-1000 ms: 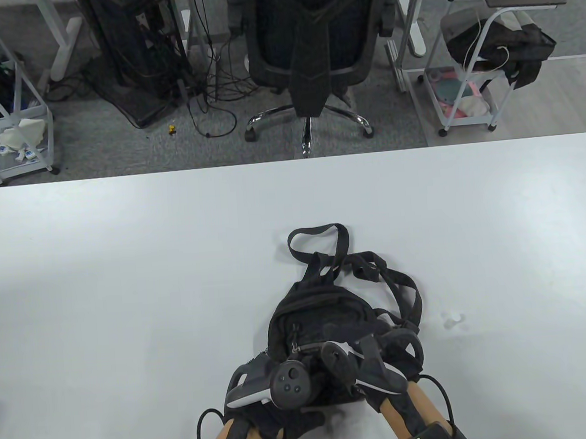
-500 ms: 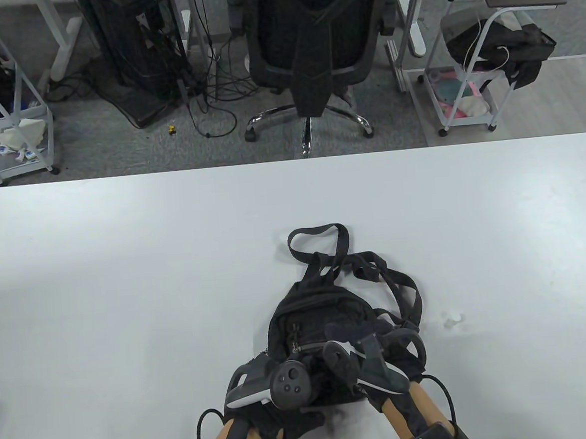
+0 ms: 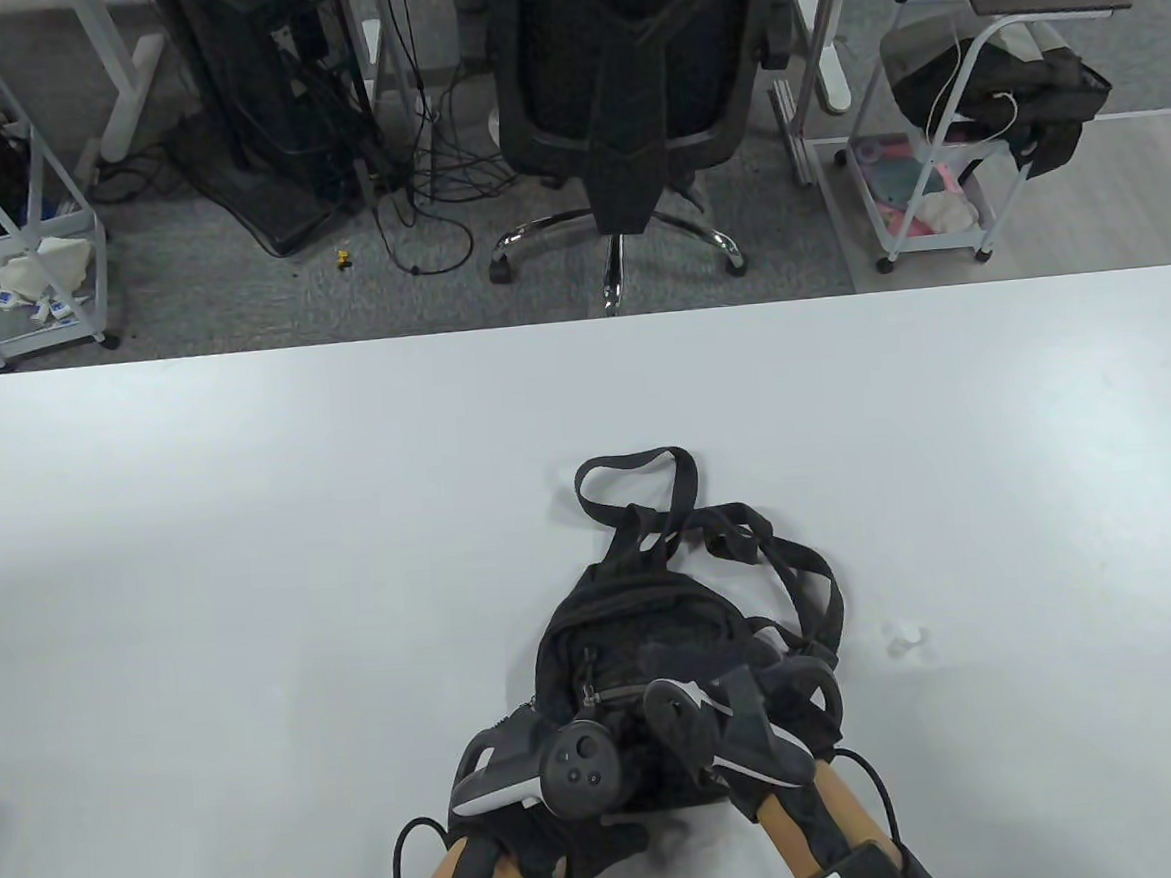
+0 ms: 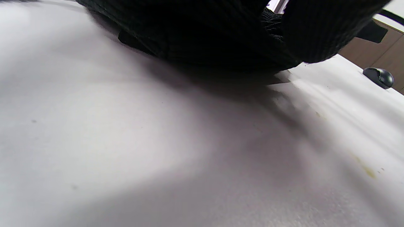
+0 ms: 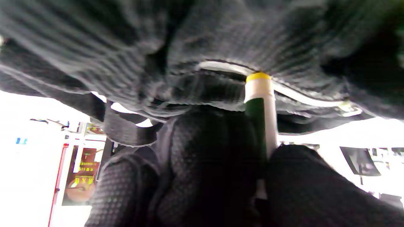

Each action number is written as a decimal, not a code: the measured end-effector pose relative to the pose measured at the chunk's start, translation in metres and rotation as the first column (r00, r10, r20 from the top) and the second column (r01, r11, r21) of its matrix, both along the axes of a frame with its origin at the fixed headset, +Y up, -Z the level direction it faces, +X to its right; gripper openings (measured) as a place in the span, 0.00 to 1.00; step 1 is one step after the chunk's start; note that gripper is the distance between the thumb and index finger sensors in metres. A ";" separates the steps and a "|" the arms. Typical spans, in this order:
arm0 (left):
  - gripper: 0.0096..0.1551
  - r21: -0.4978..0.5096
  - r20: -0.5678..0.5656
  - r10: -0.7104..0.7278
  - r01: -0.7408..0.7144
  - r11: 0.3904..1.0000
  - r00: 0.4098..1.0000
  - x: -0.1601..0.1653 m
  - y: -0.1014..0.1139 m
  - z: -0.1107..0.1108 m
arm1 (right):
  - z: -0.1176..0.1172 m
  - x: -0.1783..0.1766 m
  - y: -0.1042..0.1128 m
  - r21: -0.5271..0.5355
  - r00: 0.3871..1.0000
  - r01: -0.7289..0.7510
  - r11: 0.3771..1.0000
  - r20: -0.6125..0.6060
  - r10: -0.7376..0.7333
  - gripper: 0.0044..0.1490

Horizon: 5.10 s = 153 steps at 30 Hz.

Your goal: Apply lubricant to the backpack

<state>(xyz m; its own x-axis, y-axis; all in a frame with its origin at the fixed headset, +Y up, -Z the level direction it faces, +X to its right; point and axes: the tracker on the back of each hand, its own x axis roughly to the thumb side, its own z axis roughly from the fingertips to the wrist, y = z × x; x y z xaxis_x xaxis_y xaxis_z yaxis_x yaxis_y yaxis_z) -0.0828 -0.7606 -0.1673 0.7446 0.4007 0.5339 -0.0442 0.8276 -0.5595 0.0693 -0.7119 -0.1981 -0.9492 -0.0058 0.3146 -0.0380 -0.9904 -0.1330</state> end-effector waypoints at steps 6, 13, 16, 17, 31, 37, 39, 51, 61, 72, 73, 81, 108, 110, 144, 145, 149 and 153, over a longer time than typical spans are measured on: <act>0.47 0.003 0.007 -0.014 0.014 1.000 1.000 0.001 0.000 0.001 | -0.001 0.001 0.001 -0.017 0.999 -0.037 0.999 0.012 0.037 0.25; 0.47 -0.003 0.008 -0.011 0.011 1.000 1.000 0.002 0.000 0.000 | -0.002 0.002 -0.001 -0.009 0.999 -0.031 0.999 0.017 0.031 0.25; 0.47 -0.002 0.011 -0.016 0.016 1.000 1.000 0.002 0.000 0.001 | -0.001 -0.004 -0.001 -0.018 1.000 0.018 1.000 -0.003 -0.018 0.26; 0.47 -0.002 0.012 -0.017 0.017 1.000 1.000 0.002 0.000 0.001 | -0.001 -0.006 -0.002 -0.023 1.000 0.027 0.999 -0.006 -0.027 0.26; 0.47 -0.004 0.021 -0.007 0.007 1.000 1.000 0.003 -0.001 0.002 | 0.000 -0.009 -0.001 0.003 0.999 -0.031 1.000 0.009 0.030 0.25; 0.47 -0.008 0.020 -0.003 0.003 1.000 1.000 0.003 -0.001 0.002 | 0.004 -0.018 -0.002 0.016 0.999 -0.038 0.999 -0.004 0.038 0.26; 0.47 -0.008 0.022 -0.005 0.006 1.000 1.000 0.003 -0.001 0.002 | 0.004 -0.015 -0.001 0.019 0.999 -0.040 0.999 0.005 0.040 0.26; 0.46 -0.016 0.015 0.017 -0.017 1.000 1.000 0.001 -0.002 0.000 | 0.003 -0.024 -0.005 0.007 1.000 -0.025 1.000 -0.017 0.025 0.26; 0.45 -0.002 0.003 0.030 -0.030 1.000 1.000 0.000 -0.005 0.002 | 0.003 -0.023 -0.005 0.018 0.999 -0.036 0.999 -0.020 0.036 0.26; 0.45 0.003 0.010 -0.004 0.004 1.000 1.000 0.000 -0.005 0.004 | 0.004 -0.029 -0.004 0.014 0.999 -0.050 0.999 -0.017 0.050 0.26; 0.45 0.005 0.010 -0.006 0.006 1.000 1.000 0.000 -0.005 0.004 | 0.004 -0.029 -0.004 0.011 0.999 -0.049 0.999 -0.017 0.049 0.25; 0.44 0.006 -0.006 -0.012 0.012 1.000 1.000 0.001 -0.005 0.003 | 0.005 -0.035 -0.007 -0.016 0.998 -0.006 1.000 -0.055 0.005 0.26; 0.45 0.022 -0.005 0.015 -0.015 1.000 1.000 -0.001 -0.005 0.002 | 0.001 -0.014 0.004 -0.011 0.998 -0.060 0.998 0.013 0.060 0.26; 0.44 0.024 -0.005 0.039 -0.039 0.999 0.999 -0.003 -0.002 0.002 | 0.003 -0.010 0.009 0.017 1.000 0.005 1.000 0.007 -0.005 0.26; 0.31 0.563 -0.028 0.815 -0.665 0.491 0.579 -0.067 0.064 0.008 | 0.022 0.029 0.026 -0.285 0.565 0.752 0.595 -0.186 -0.804 0.34; 0.31 0.573 -0.028 0.817 -0.660 0.486 0.576 -0.067 0.065 0.008 | 0.022 0.030 0.025 -0.287 0.571 0.747 0.600 -0.185 -0.800 0.35; 0.31 0.587 -0.037 0.824 -0.655 0.475 0.565 -0.068 0.066 0.008 | 0.017 0.039 0.021 -0.273 0.566 0.765 0.583 -0.145 -0.811 0.38; 0.31 0.593 -0.036 0.819 -0.648 0.479 0.572 -0.068 0.067 0.009 | 0.012 0.045 0.016 -0.264 0.566 0.782 0.564 -0.077 -0.821 0.33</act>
